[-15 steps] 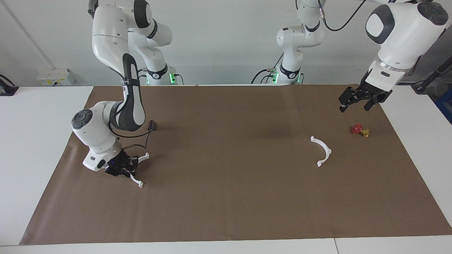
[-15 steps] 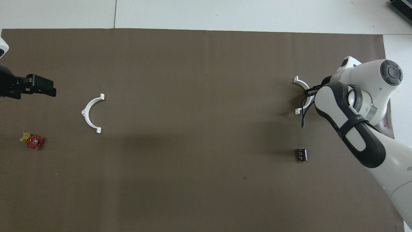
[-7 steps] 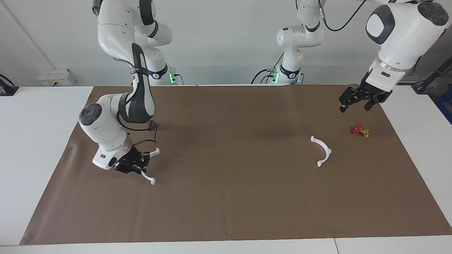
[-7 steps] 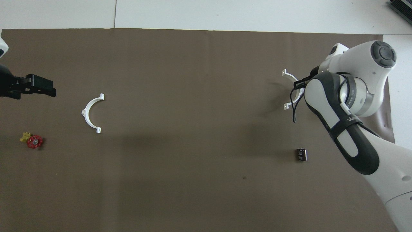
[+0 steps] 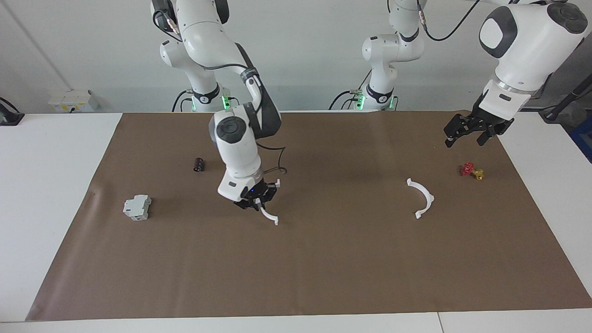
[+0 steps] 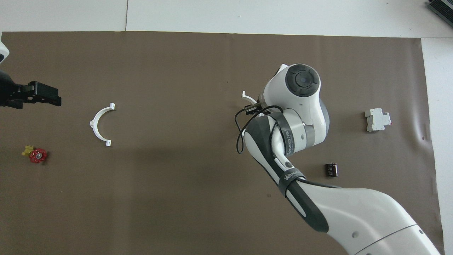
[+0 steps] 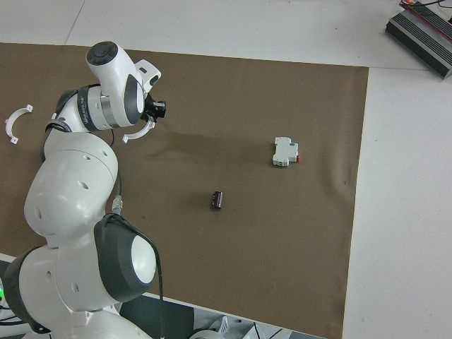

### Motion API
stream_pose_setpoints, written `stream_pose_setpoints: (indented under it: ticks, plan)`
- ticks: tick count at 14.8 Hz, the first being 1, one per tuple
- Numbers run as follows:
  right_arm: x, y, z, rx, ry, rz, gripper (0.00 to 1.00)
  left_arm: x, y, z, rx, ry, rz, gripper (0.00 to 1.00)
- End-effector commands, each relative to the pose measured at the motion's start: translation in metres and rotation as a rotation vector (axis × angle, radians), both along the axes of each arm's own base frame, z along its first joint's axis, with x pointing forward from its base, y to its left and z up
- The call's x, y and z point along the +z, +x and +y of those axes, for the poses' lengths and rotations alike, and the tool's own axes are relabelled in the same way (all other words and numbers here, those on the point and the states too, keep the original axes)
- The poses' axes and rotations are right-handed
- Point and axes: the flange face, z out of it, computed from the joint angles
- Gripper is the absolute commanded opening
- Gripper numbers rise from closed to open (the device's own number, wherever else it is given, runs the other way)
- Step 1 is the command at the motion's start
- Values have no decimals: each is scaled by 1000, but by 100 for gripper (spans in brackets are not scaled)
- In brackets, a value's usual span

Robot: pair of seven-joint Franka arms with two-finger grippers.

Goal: Assemble drain pipe with both arms
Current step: 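Grasp the white clamp half and carry it toward the table center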

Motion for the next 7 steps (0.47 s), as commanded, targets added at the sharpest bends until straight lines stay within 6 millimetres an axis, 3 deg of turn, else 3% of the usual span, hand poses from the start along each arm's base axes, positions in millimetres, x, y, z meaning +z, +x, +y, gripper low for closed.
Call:
stream_pose_setpoints:
  ticks: [1, 4, 7]
  plan:
    - [-10, 1, 28, -36, -21, -24, 0, -3, -3, 3, 2, -11, -13, 100]
    - [-21, -16, 68, -16, -26, -16, 0, -3, -3, 2, 0, -11, -13, 100]
    - [-27, -23, 86, -5, -56, -68, 0, -3, -3, 4, 3, -11, -13, 100]
